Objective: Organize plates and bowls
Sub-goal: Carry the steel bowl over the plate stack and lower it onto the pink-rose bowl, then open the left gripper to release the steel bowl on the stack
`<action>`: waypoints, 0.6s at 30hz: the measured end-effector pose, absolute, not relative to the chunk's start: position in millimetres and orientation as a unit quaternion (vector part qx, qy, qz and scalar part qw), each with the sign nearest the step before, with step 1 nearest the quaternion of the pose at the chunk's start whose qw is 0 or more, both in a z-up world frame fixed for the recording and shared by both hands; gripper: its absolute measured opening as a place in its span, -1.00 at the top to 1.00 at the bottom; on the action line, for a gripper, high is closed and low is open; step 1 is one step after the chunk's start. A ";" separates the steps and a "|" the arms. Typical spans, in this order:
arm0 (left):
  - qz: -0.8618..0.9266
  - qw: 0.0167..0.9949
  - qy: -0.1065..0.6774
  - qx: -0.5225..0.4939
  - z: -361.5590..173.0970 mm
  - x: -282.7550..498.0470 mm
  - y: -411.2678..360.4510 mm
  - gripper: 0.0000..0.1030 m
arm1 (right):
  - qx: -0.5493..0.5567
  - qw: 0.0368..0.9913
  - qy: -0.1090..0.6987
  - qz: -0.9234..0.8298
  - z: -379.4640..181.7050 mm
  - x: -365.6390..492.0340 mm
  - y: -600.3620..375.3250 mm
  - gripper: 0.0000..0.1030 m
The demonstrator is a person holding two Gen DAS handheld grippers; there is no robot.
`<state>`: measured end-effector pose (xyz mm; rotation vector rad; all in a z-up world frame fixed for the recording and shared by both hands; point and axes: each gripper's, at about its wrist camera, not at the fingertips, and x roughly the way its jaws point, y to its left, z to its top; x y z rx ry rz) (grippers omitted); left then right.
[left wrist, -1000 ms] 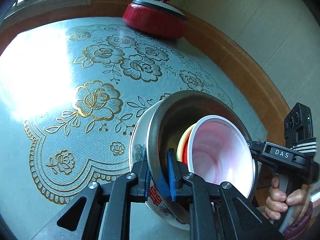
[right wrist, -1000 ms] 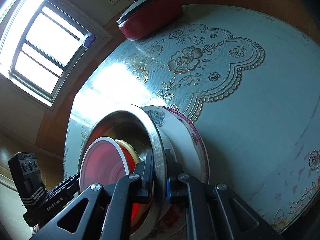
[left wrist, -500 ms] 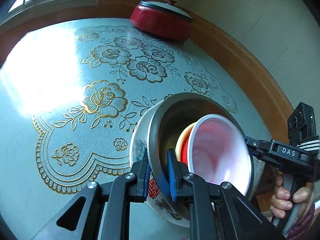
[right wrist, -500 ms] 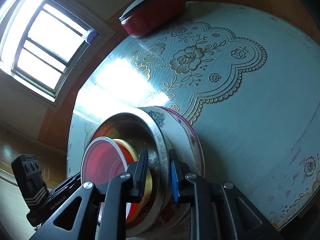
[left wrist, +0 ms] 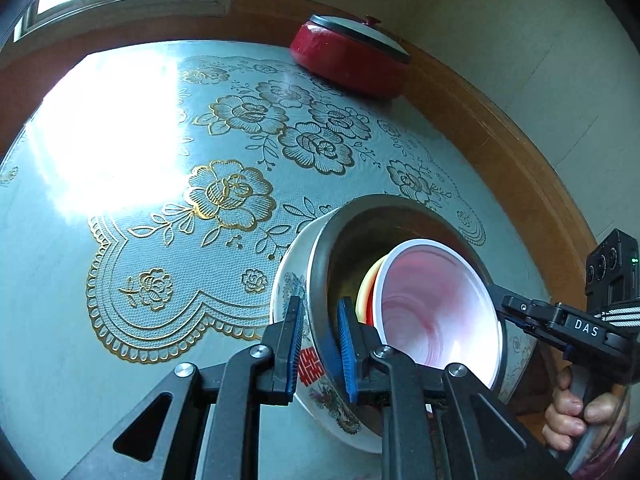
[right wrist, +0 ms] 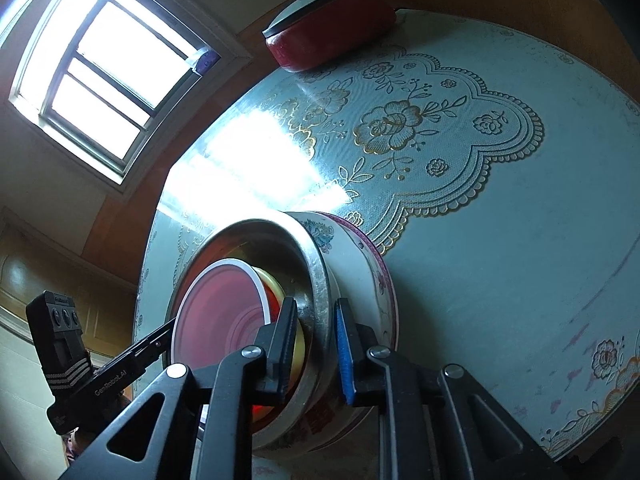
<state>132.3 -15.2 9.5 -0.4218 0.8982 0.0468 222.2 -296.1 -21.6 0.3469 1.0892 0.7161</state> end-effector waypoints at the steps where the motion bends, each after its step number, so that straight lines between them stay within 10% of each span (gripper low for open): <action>1: 0.022 0.881 0.426 -0.207 11.7 129.3 -14.4 0.65 | 0.167 0.780 0.503 0.333 -20.4 222.2 -299.1 0.60; 18: 0.104 0.874 0.412 -0.238 -2.0 99.8 28.1 0.65 | 0.224 0.750 0.530 0.326 -58.0 204.7 -344.1 0.58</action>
